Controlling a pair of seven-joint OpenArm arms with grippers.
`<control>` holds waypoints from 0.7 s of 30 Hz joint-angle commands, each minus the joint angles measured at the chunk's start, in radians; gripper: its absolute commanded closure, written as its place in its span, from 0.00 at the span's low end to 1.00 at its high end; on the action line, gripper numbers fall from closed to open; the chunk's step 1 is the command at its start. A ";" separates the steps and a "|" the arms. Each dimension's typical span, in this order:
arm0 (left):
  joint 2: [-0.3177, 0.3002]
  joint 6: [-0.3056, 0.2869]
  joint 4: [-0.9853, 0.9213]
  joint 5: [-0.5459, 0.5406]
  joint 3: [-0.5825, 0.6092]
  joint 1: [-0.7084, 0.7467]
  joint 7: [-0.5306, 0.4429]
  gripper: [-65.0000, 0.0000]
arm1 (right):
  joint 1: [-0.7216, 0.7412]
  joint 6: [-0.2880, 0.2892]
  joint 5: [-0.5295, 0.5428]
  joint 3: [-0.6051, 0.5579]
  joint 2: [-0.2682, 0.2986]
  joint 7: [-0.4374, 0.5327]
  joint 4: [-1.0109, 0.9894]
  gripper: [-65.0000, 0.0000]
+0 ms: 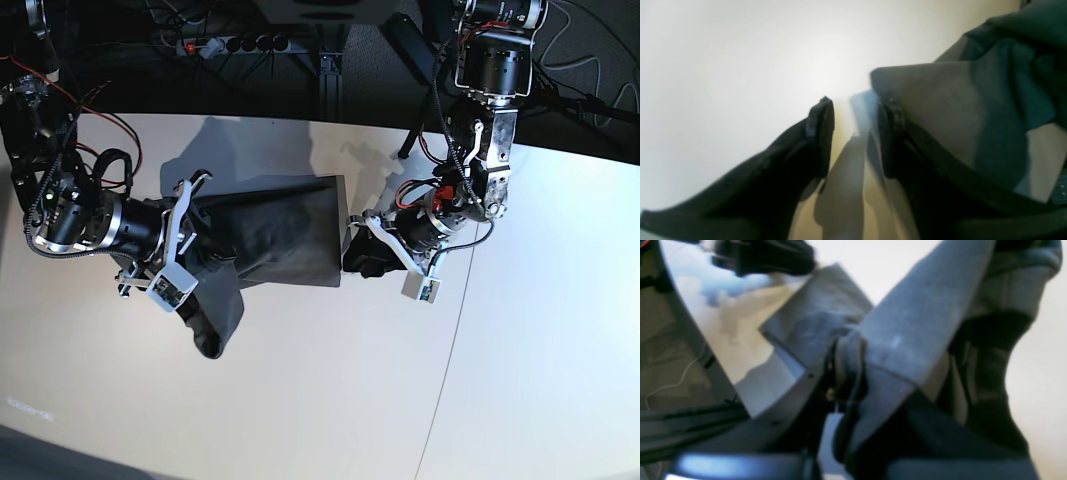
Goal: Fold the T-shirt properly
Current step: 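Grasp the doubled shirt with both grippers at its folded edges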
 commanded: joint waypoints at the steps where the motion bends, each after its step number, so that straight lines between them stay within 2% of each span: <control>1: 0.013 0.027 -0.021 0.077 0.010 0.025 0.161 0.59 | 0.024 0.045 -0.017 -0.015 -0.007 0.026 0.015 1.00; 7: 0.060 0.027 -0.021 0.077 0.010 0.034 0.188 0.59 | 0.051 0.045 -0.215 -0.186 -0.071 0.026 0.015 1.00; 14: 0.061 0.027 -0.021 0.076 0.010 0.042 0.188 0.59 | 0.053 0.044 -0.422 -0.352 -0.113 0.041 0.009 1.00; 19: 0.061 0.027 -0.021 0.076 0.010 0.042 0.188 0.59 | 0.053 0.042 -0.461 -0.369 -0.182 0.041 0.009 1.00; 21: 0.061 0.027 -0.021 0.076 0.010 0.042 0.188 0.59 | 0.053 0.041 -0.462 -0.369 -0.206 0.041 0.009 0.88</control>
